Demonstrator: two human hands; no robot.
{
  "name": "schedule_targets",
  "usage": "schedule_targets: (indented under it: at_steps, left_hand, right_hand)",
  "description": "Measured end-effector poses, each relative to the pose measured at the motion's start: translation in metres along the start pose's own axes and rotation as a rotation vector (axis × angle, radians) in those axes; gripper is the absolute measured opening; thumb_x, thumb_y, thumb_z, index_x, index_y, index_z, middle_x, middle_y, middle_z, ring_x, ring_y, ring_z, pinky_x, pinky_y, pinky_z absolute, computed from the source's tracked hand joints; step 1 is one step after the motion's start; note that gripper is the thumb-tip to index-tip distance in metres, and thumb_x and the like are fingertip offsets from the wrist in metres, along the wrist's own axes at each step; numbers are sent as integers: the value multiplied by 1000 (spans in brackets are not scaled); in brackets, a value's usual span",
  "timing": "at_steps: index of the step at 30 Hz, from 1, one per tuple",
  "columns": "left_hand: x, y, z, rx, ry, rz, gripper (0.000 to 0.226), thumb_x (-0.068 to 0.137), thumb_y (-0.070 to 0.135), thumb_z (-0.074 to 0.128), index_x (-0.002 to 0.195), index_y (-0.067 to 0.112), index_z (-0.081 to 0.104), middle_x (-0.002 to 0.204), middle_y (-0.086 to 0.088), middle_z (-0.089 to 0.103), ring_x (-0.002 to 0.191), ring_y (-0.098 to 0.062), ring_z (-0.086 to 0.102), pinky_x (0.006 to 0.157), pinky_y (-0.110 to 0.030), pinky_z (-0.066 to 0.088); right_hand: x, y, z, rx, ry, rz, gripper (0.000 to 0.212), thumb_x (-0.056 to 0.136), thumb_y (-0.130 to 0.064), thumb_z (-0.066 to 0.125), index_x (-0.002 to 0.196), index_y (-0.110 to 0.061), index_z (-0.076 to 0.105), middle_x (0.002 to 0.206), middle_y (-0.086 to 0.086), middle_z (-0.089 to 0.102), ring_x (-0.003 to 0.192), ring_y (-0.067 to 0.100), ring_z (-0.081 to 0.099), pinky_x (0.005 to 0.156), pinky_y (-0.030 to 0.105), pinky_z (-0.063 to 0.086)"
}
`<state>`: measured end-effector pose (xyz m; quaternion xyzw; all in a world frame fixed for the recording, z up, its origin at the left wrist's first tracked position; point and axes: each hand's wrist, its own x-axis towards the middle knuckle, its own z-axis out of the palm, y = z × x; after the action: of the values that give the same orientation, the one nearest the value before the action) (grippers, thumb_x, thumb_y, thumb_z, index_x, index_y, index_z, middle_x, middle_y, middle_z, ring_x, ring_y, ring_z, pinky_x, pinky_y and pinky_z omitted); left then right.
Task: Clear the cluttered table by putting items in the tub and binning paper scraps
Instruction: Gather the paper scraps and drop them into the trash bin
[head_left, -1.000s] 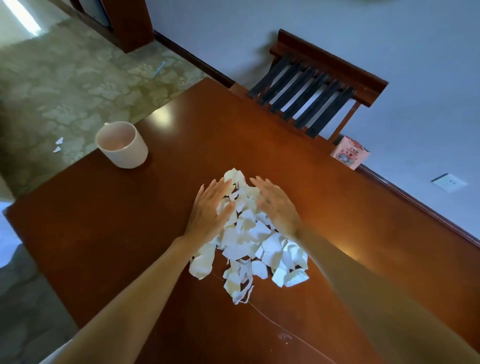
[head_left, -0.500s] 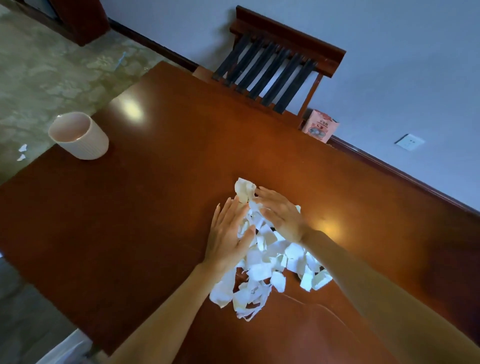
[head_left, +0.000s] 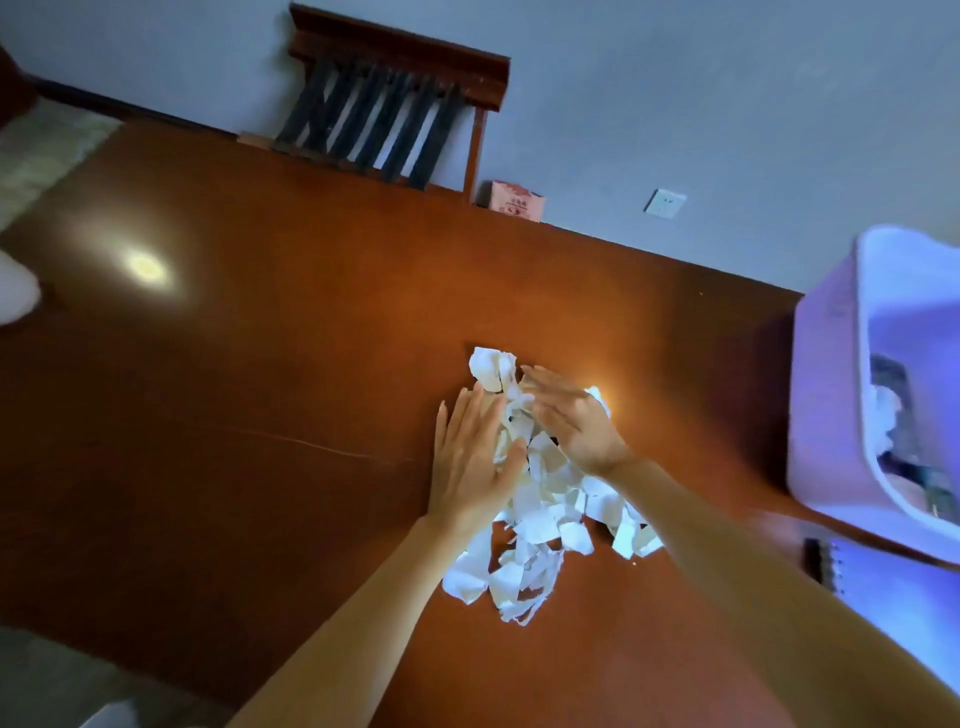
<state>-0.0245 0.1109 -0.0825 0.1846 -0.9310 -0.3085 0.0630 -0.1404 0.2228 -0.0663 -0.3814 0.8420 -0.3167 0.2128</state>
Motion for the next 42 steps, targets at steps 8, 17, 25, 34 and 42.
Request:
schedule_targets:
  at_steps: [8,17,25,34,42]
  left_hand:
    - [-39,50,36,23,-60,77,70,81,50,16,139,20,41,153,-3,33,146,-22,18,119,-38,0]
    - [-52,65,27,77,-3,176,69,85,56,23,145,22,34,159,-10,8,147,-27,10,118,-47,3]
    - [-105,58,37,241,128,182,58,93,49,36,145,23,29,157,-11,13,142,-31,18,114,-42,19]
    - [-141,54,57,377,218,228,62,89,48,44,142,17,37,146,-10,36,131,-27,36,105,-38,34]
    - [-110,65,62,456,385,439,35,51,18,90,76,10,68,66,-6,61,47,-16,57,34,-17,40]
  right_hand:
    - [-83,19,-19,-16,119,81,47,91,-26,36,118,1,64,140,18,48,138,26,36,109,22,19]
    - [-145,23,-21,18,657,312,35,93,-20,41,116,-6,63,126,10,60,123,25,50,99,27,34]
    - [-189,46,28,-292,626,533,43,91,-36,46,128,-15,52,134,13,49,130,30,39,112,40,27]
    - [-211,17,52,-358,831,525,31,91,-24,47,112,0,47,117,16,52,111,34,48,88,39,40]
    - [-203,22,39,-47,1065,569,24,94,-21,44,93,0,55,95,13,63,89,33,57,70,32,36]
